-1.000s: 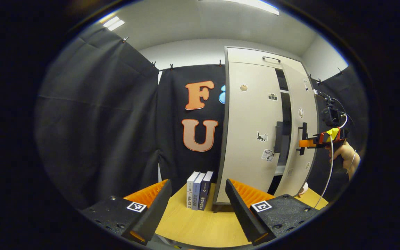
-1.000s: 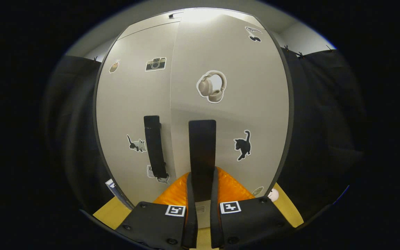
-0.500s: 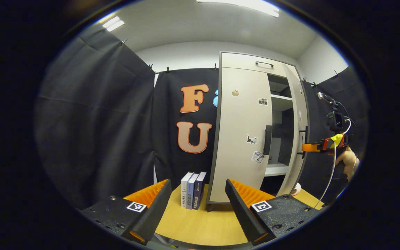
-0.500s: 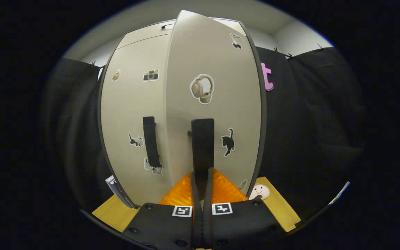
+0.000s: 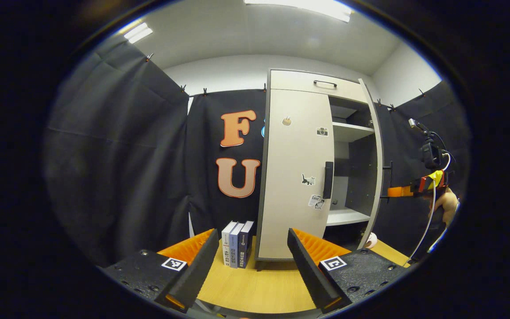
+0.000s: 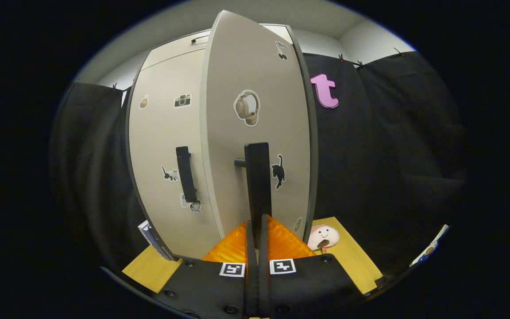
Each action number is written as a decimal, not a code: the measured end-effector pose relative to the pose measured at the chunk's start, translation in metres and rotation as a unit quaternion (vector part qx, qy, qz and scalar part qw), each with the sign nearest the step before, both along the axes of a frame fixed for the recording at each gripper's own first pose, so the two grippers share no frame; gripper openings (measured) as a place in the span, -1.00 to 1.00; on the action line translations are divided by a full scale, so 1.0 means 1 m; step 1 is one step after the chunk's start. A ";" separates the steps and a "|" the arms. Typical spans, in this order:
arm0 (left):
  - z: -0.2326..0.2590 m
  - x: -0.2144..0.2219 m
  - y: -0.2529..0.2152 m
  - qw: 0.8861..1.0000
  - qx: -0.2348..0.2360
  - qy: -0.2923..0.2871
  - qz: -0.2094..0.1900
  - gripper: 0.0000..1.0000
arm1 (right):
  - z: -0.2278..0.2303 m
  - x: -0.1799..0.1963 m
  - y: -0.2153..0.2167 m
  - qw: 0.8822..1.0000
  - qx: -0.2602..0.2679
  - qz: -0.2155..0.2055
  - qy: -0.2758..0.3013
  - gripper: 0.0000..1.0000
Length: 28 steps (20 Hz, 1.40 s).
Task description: Open the right door of the double-door shoe cabinet with the right hand, and open the left door with the left hand.
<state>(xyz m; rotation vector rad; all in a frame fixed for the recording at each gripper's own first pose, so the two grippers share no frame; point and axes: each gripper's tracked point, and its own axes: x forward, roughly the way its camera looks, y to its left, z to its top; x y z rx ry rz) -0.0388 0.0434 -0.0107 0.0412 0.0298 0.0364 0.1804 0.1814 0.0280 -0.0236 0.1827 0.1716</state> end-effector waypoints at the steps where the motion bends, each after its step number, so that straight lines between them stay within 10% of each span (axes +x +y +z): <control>1: -0.001 0.004 -0.005 1.000 -0.002 0.001 -0.006 0.93 | 0.000 0.004 -0.044 0.996 -0.043 -0.070 -0.022 -0.86; 4: -0.006 0.021 -0.025 1.000 -0.007 0.004 -0.027 0.89 | -0.009 -0.013 -0.079 0.996 0.050 -0.071 0.013 -0.86; 8: -0.003 0.044 -0.061 0.999 -0.008 0.002 -0.049 0.94 | -0.001 -0.032 -0.126 0.995 -0.003 -0.094 -0.020 -0.86; 16: -0.003 0.057 -0.083 0.999 -0.040 -0.001 -0.015 0.89 | 0.034 -0.011 -0.062 0.998 0.030 0.021 -0.046 -0.79; 18: -0.002 0.056 -0.076 0.999 -0.032 -0.008 0.006 0.89 | 0.040 0.000 -0.031 0.996 0.044 0.058 -0.044 -0.50; 22: -0.012 0.066 -0.057 0.999 -0.037 0.009 0.021 0.84 | 0.043 0.023 0.043 0.992 0.069 0.107 -0.022 0.75; 27: -0.014 0.100 -0.027 1.000 -0.024 0.011 0.001 0.89 | 0.049 0.065 0.117 0.988 0.098 0.115 -0.020 0.58; 28: -0.013 0.106 -0.021 1.000 -0.017 0.007 -0.003 0.94 | 0.049 0.072 0.128 0.988 0.102 0.114 -0.022 0.81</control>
